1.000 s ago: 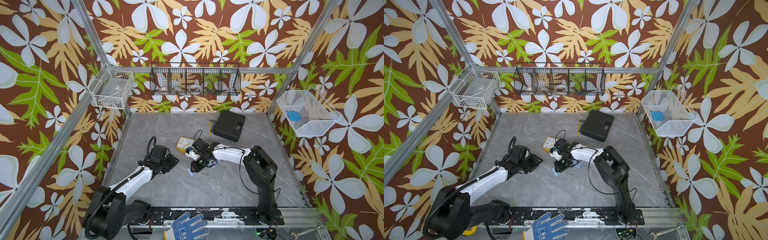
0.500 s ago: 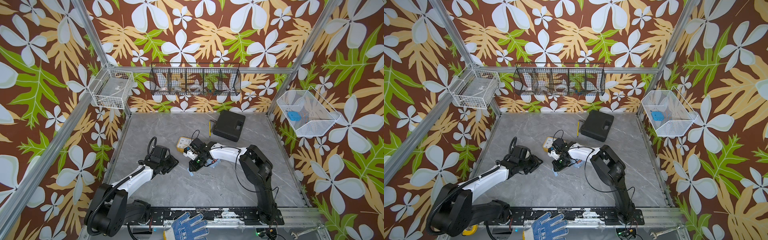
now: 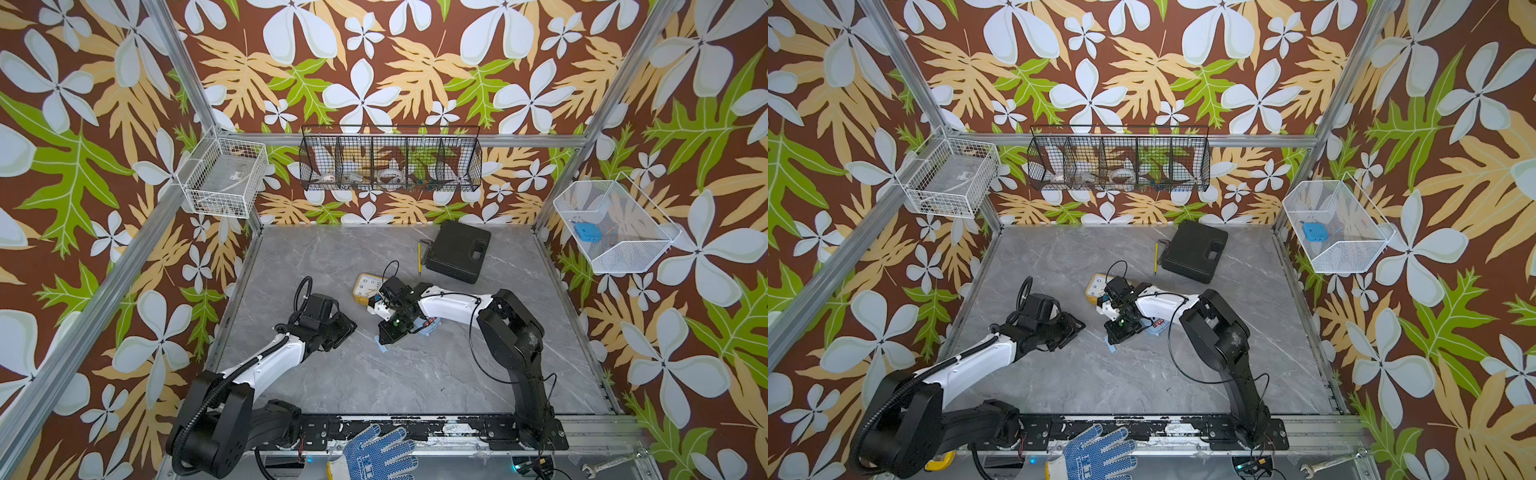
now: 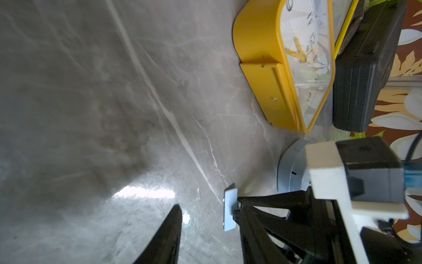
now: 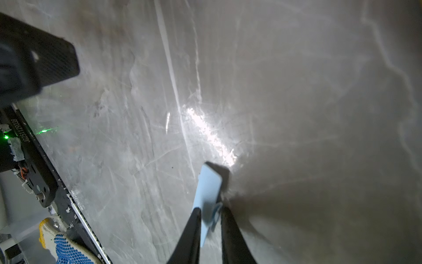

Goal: Insert the battery into the alarm
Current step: Pick up the cover from the center of the board.

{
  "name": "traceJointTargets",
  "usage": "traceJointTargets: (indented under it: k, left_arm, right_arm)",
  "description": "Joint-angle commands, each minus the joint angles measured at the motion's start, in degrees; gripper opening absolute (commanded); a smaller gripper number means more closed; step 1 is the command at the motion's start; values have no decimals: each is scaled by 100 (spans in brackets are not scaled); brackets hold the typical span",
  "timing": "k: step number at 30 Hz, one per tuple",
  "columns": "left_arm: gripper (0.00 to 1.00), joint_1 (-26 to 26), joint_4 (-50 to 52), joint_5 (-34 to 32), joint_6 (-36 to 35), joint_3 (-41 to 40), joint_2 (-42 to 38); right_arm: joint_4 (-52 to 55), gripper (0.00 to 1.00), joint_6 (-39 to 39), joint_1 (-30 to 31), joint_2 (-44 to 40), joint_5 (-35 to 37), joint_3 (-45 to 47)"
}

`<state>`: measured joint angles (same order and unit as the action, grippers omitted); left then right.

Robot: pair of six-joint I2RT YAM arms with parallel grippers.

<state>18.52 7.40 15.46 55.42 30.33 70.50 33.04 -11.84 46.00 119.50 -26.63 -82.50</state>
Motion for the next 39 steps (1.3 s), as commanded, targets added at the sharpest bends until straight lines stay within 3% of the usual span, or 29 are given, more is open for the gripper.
traceJointTargets:
  k: [1, 16, 26, 31, 39]
  left_arm:
    - [44, -6, -54, -17, 40, -37, -28]
    - [44, -7, -314, -29, -110, 26, -236]
    - [46, 192, -614, -113, -945, 803, -76]
    - [53, 714, -409, -278, -1636, 2002, 800]
    - [54, 1730, 703, -543, -2872, 4919, 3321]
  right_arm:
    - [267, 19, -91, 6, 34, 53, 36]
    - [52, 0, -321, -54, -191, -112, 194]
    - [-830, 0, -988, -624, -1560, -268, 1087]
    - [-1027, 0, -1341, -1309, -2636, 112, 1944]
    - [-835, 0, -1603, -2552, -4262, 571, 3317]
